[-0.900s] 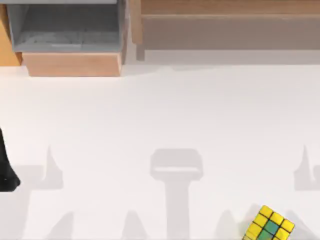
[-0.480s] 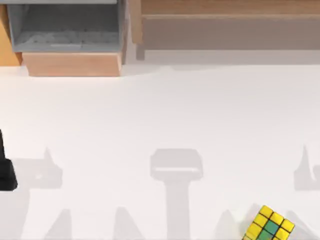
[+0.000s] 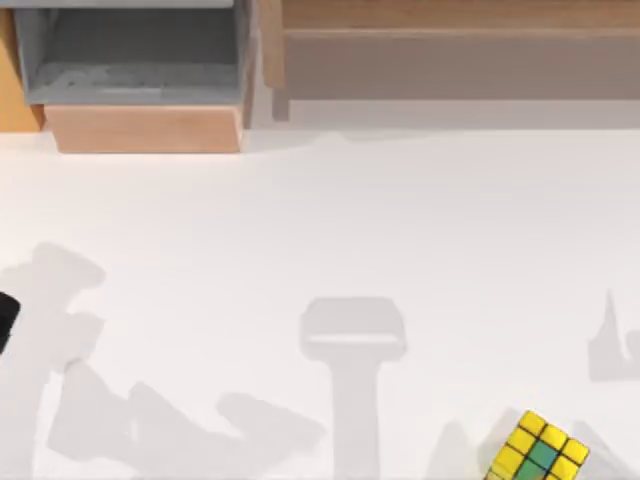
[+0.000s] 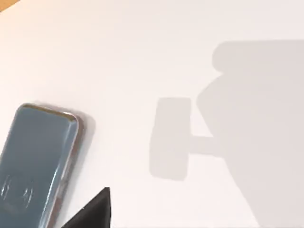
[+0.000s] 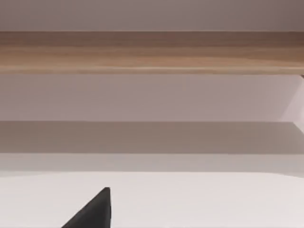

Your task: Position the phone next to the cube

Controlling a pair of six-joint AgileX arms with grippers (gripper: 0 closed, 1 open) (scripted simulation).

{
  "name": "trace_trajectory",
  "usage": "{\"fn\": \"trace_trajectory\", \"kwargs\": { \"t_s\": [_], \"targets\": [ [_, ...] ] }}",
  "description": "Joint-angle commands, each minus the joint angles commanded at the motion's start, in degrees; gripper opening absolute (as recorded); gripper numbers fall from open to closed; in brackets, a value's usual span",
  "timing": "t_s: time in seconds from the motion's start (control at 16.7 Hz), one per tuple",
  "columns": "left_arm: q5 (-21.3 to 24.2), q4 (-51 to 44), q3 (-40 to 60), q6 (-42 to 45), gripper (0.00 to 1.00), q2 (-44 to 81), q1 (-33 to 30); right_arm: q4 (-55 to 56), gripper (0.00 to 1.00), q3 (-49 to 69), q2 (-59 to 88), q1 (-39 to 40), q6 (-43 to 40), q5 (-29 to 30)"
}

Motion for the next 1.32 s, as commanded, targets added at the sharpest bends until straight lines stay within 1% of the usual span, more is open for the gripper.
{"fn": "trace_trajectory", "kwargs": {
  "t_s": [0.3,0.48,0.6,0.84,1.02,1.2,1.32],
  "targets": [
    [0.5,-13.72,20.9,15.81,1.0,32.65,6.01,0.0,1.0,0.0,0.0,0.0,0.0,0.0],
    [0.57,-20.92,33.3,22.87,1.0,47.85,10.1,0.0,1.0,0.0,0.0,0.0,0.0,0.0],
    [0.52,-25.07,41.12,26.48,1.0,55.63,12.85,0.0,1.0,0.0,0.0,0.0,0.0,0.0],
    [0.35,-31.53,55.21,31.44,1.0,66.57,18.05,0.0,1.0,0.0,0.0,0.0,0.0,0.0],
    [0.26,-34.63,63.2,33.43,1.0,72.31,21.1,0.0,1.0,0.0,0.0,0.0,0.0,0.0],
    [0.23,-36.21,67.74,34.3,1.0,75.2,22.84,0.0,1.0,0.0,0.0,0.0,0.0,0.0],
    [0.22,-36.38,68.23,34.41,1.0,75.45,23.04,0.0,1.0,0.0,0.0,0.0,0.0,0.0]
  ]
}}
